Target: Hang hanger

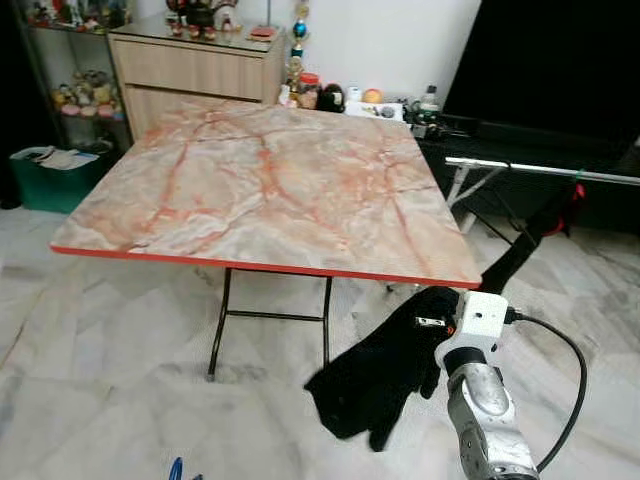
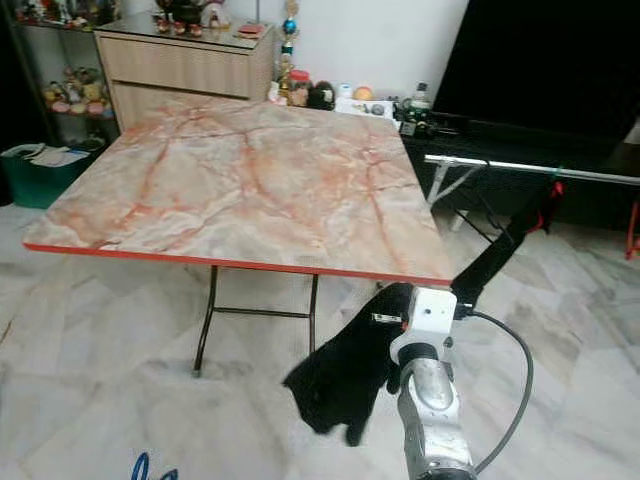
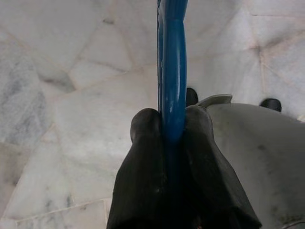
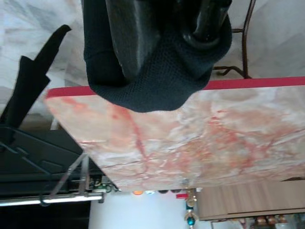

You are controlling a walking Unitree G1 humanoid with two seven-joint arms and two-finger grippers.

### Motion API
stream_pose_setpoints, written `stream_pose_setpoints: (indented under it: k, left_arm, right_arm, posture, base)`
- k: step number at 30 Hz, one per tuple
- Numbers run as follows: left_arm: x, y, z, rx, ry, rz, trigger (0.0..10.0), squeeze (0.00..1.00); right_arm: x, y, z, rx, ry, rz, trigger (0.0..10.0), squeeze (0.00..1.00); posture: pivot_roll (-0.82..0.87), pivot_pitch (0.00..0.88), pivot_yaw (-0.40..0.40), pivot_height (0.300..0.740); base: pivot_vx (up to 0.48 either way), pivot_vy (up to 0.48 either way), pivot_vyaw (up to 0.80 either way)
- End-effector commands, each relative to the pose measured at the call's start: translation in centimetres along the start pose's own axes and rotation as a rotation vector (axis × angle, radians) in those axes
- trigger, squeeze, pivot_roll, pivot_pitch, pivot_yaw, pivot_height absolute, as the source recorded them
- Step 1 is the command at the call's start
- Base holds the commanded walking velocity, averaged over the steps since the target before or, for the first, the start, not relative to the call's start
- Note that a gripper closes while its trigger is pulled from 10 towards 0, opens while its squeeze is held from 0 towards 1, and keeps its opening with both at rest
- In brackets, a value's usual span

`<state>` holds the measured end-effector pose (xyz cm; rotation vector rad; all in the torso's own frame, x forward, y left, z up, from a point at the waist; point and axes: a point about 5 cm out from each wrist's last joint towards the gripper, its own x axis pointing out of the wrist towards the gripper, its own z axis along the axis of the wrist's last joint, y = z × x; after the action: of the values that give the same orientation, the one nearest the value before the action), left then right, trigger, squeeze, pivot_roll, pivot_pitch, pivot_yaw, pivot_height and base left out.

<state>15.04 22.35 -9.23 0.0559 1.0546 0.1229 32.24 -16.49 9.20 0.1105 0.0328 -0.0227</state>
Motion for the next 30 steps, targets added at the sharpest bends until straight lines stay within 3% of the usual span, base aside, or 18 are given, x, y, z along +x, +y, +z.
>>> stream_pose_setpoints:
  k: [1, 6, 16, 18, 21, 22, 23, 24, 26, 30]
  left_arm:
    - [0.0, -0.2, -0.2, 0.01, 0.0, -0.002, 10.0, 0.0]
    - [0.2, -1.4, 0.6, 0.012, -0.011, -0.015, 10.0, 0.0]
    - [0.3, -1.6, 1.1, 0.008, -0.018, -0.025, 10.0, 0.0]
    - [0.1, 0.0, 0.8, 0.008, -0.012, -0.017, 10.0, 0.0]
    - [-0.1, 1.9, 0.6, 0.005, -0.008, -0.002, 10.0, 0.0]
    - [-0.1, 1.9, 0.6, 0.005, -0.008, -0.002, 10.0, 0.0]
    - [-0.3, 3.1, 0.4, 0.005, -0.003, 0.009, 10.0, 0.0]
    - [-0.3, 3.1, 0.4, 0.005, -0.003, 0.009, 10.0, 0.0]
    - [-0.7, 4.8, 0.0, 0.004, 0.007, 0.026, 10.0, 0.0]
    - [-0.8, 5.2, -0.2, 0.005, 0.012, 0.028, 10.0, 0.0]
  right_arm:
    - [0.5, -0.3, 2.0, -0.014, -0.082, -0.006, 10.0, 0.0]
    - [1.1, 0.3, 3.5, -0.061, -0.133, 0.022, 10.0, 0.0]
    - [2.7, 2.9, 8.5, -0.165, -0.299, 0.137, 10.0, 0.0]
    - [3.7, 3.6, 11.1, -0.154, -0.363, 0.147, 10.0, 0.0]
    - [4.3, 4.3, 13.5, -0.148, -0.424, 0.162, 10.0, 0.0]
    - [4.3, 4.3, 13.5, -0.148, -0.424, 0.162, 10.0, 0.0]
    - [4.7, 4.5, 14.7, -0.161, -0.446, 0.159, 10.0, 0.0]
    - [4.7, 4.5, 14.7, -0.161, -0.446, 0.159, 10.0, 0.0]
    - [5.3, 4.9, 17.3, -0.14, -0.502, 0.151, 10.0, 0.0]
    - [5.6, 5.4, 18.5, -0.126, -0.522, 0.166, 10.0, 0.0]
  posture:
    - [0.11, 0.0, -0.091, 0.74]
    - [0.11, 0.0, -0.091, 0.74]
    - [0.1, 0.0, -0.082, 0.74]
    - [0.1, 0.0, -0.081, 0.74]
    - [0.1, 0.0, -0.08, 0.74]
    - [0.1, 0.0, -0.08, 0.74]
    - [0.1, 0.0, -0.079, 0.74]
    - [0.1, 0.0, -0.079, 0.74]
    - [0.1, 0.0, -0.076, 0.74]
    - [0.1, 0.0, -0.075, 0.74]
  base:
    - [0.259, 0.0, 0.0]
    - [0.34, 0.0, 0.0]
    - [0.455, 0.0, 0.0]
    - [0.48, 0.0, 0.0]
    - [0.48, 0.0, 0.0]
    - [0.48, 0.0, 0.0]
    - [0.48, 0.0, 0.0]
    - [0.48, 0.0, 0.0]
    - [0.48, 0.0, 0.0]
    - [0.48, 0.0, 0.0]
